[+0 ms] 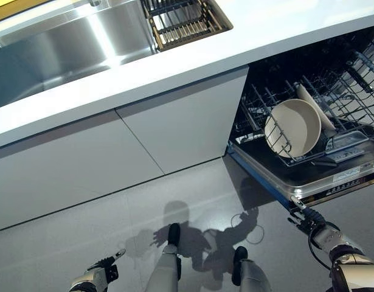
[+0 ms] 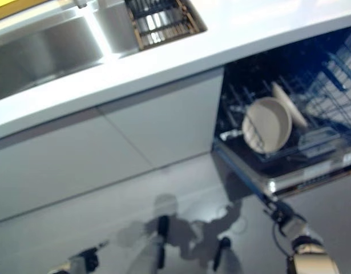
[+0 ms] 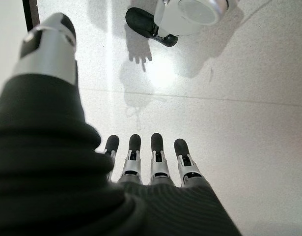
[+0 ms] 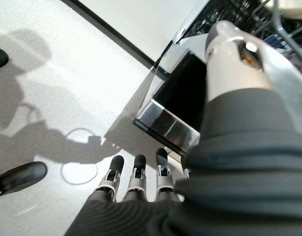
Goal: Take plates into dishwasher
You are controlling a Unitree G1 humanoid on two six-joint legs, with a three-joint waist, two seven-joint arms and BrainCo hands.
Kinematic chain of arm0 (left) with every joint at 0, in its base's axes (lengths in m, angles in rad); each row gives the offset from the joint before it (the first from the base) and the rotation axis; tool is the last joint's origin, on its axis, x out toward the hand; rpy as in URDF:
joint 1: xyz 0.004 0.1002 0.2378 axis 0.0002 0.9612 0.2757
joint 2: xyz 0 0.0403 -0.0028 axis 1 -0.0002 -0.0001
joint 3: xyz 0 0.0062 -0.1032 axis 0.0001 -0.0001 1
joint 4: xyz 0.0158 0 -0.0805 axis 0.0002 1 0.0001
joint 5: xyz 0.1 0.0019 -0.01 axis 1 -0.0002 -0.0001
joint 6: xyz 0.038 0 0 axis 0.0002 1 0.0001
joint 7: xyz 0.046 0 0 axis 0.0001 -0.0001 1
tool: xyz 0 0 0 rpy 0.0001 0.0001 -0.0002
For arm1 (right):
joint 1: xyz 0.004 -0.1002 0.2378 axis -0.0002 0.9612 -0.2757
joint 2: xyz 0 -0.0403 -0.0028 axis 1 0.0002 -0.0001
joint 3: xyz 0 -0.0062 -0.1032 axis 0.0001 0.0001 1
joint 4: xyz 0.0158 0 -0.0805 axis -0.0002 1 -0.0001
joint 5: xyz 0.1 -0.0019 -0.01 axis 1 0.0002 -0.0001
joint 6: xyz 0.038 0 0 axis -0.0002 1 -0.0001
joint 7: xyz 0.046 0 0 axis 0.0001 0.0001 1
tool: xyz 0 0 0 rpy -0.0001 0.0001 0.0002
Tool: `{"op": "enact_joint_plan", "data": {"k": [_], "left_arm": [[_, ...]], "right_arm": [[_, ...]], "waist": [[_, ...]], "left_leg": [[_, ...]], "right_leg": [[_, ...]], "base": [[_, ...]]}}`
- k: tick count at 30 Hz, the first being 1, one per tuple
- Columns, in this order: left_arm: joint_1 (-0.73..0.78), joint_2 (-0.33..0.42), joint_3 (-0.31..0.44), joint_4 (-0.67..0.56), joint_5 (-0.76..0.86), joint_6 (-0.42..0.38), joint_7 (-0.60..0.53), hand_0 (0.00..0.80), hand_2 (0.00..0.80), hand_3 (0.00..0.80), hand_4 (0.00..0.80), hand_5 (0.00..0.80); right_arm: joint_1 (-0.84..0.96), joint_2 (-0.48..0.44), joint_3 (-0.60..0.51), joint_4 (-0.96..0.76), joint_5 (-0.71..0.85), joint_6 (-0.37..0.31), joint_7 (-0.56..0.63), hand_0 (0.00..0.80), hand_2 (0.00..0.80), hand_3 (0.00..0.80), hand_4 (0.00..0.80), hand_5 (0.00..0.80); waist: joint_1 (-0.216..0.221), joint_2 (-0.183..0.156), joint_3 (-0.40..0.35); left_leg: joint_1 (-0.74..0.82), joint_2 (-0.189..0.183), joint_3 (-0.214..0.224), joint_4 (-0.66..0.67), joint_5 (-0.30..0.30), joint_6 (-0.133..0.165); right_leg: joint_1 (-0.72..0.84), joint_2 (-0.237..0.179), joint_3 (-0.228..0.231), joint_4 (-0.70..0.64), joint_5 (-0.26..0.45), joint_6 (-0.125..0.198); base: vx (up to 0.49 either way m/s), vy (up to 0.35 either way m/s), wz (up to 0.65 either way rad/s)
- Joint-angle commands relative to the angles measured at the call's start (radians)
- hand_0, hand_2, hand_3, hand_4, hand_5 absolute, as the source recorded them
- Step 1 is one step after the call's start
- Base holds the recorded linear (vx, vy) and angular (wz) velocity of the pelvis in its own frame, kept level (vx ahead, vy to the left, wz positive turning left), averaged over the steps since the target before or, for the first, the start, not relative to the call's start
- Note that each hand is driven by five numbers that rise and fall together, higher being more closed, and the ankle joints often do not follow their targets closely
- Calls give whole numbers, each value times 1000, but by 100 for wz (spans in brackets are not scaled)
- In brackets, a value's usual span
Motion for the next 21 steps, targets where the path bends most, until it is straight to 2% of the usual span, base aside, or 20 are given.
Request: {"op": "enact_joint_plan", "data": {"k": [1,11,14,21], "left_arm": [[2,26,12,12,-27,13,18,0,0,0,0,0],[35,34,6,-11,-35,31,9,0,0,0,0,0],[52,31,0,-27,-33,29,12,0,0,0,0,0],[76,35,-13,-45,-18,30,4,0,0,0,0,0]], "right_arm": [[-52,-79,2,-85,51,-80,15,0,0,0,0,0],[-122,-124,13,-249,59,-151,30,0,0,0,0,0],[-136,-128,12,-332,63,-198,24,0,0,0,0,0],[-197,-172,25,-384,71,-229,33,0,0,0,0,0]], "waist": [[6,-20,-1],[-3,-18,-18],[-5,-16,-27],[6,-18,-50]], "left_leg": [[6,-48,54,100,-71,114],[31,-37,67,103,-78,116],[50,-28,69,84,-68,116],[82,-27,66,73,-72,112]], "right_leg": [[-4,2,-15,29,67,-42],[5,1,-2,54,54,-39],[20,2,0,35,67,-37],[64,-6,-7,10,69,-35]], "base": [[0,0,0],[16,16,-1],[10,27,-4],[45,7,-5]]}}
